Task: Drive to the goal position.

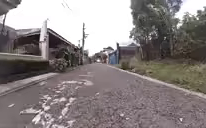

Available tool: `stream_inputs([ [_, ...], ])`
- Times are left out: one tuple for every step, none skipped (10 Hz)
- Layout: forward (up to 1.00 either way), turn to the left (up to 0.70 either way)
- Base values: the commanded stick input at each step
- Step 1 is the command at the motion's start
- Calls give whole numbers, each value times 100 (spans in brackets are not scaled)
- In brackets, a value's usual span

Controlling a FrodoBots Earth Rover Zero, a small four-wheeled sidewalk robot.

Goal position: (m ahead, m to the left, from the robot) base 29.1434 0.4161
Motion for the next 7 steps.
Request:
stream_inputs([
  [100,0],
  [100,0],
  [100,0],
  [100,0],
  [100,0],
  [100,0],
  [100,0],
])
